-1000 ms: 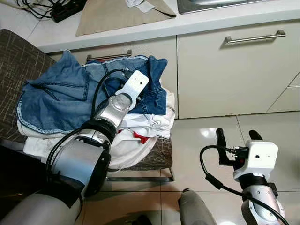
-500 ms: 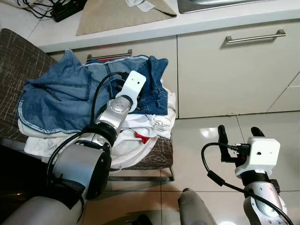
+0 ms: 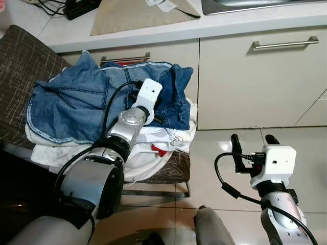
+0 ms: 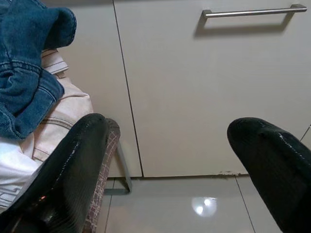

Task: Clothes washing

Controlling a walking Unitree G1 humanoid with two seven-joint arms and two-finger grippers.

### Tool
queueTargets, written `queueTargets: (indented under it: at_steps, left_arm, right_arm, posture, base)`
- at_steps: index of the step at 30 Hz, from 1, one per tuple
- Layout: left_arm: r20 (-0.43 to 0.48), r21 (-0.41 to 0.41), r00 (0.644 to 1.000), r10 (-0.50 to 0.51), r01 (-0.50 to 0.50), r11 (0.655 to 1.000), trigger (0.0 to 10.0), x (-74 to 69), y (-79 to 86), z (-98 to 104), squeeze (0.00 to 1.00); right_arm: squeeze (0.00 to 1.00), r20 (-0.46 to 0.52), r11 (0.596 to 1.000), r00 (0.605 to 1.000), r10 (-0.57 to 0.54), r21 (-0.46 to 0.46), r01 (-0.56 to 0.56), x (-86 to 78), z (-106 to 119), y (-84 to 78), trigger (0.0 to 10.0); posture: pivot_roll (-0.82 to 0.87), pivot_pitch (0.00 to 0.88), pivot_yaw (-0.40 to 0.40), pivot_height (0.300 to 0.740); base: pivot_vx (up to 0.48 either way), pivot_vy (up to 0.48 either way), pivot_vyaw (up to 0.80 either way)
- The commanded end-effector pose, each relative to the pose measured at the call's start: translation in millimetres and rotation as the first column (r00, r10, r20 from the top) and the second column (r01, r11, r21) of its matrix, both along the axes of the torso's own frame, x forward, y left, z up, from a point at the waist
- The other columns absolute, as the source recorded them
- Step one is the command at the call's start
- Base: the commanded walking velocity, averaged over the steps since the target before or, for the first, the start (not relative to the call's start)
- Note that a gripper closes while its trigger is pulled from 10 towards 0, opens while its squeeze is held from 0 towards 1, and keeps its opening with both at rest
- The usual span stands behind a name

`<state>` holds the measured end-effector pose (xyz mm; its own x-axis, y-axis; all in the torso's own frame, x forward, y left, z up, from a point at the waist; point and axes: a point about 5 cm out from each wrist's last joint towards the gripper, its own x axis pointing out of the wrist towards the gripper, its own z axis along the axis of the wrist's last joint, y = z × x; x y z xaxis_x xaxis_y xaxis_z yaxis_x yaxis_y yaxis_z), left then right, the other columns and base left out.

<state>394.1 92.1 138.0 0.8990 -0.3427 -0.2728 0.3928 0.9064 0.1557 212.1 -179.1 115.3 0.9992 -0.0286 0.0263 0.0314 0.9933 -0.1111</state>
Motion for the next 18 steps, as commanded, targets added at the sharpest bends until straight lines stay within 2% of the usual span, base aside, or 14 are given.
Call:
queueTargets:
  at_steps: [1, 2, 4, 7, 10, 14, 18]
  left_arm:
    - [-0.109, -0.031, 0.994, -0.013, 0.010, 0.999, 0.0, -9.6, -0.8, -22, 0.00]
    - [-0.102, -0.111, 0.995, 0.009, -0.021, 0.994, 0.0, -5.5, -0.1, -14, 0.00]
    - [-0.096, -0.133, 0.995, 0.017, -0.029, 0.991, 0.0, -3.8, 0.5, -10, 0.00]
    - [-0.048, -0.218, 0.998, 0.040, -0.050, 0.975, 0.0, 4.9, 3.8, 11, 0.00]
    - [-0.026, -0.239, 0.999, 0.040, -0.045, 0.970, 0.0, 7.7, 4.8, 19, 0.00]
    - [0.131, -0.311, 0.991, 0.041, 0.002, 0.950, 0.0, 21.7, 15.9, 69, 0.00]
    - [0.173, -0.317, 0.985, 0.019, 0.038, 0.948, 0.0, 23.3, 18.7, 81, 0.00]
  right_arm:
    - [0.00, -0.025, 1.000, 0.999, 0.025, 0.013, -0.024, 0.3, -5, 4.5, 10.0]
    - [0.00, -0.025, 0.999, 0.999, 0.029, 0.014, -0.029, 2.5, -6, 5.3, 10.0]
    - [0.00, -0.025, 0.999, 0.999, 0.031, 0.014, -0.031, 3.4, -6, 5.5, 10.0]
    - [0.00, -0.019, 0.999, 0.999, 0.033, 0.019, -0.033, 8.6, -7, 5.7, 10.0]
    - [0.00, -0.018, 0.999, 0.999, 0.034, 0.021, -0.033, 11.0, -7, 5.9, 10.0]
    - [0.00, -0.008, 0.998, 0.999, 0.046, 0.043, -0.045, 25.8, -8, 8.1, 10.0]
    - [0.00, -0.006, 0.997, 0.999, 0.054, 0.056, -0.053, 32.5, -9, 9.6, 10.0]
  posture:
    - [-0.54, 0.141, 0.179, 0.740]
    - [-0.53, 0.124, 0.181, 0.740]
    - [-0.53, 0.124, 0.181, 0.740]
    - [-0.52, 0.107, 0.186, 0.740]
    - [-0.51, 0.096, 0.188, 0.740]
    - [-0.46, 0.051, 0.191, 0.740]
    - [-0.44, 0.035, 0.190, 0.740]
  base:
    - [0.000, 0.000, 0.00]
    - [0.000, 0.000, 0.00]
    - [0.000, 0.000, 0.00]
    - [0.000, 0.000, 0.00]
    - [0.000, 0.000, 0.00]
    - [0.000, 0.000, 0.00]
    - [0.000, 0.000, 0.00]
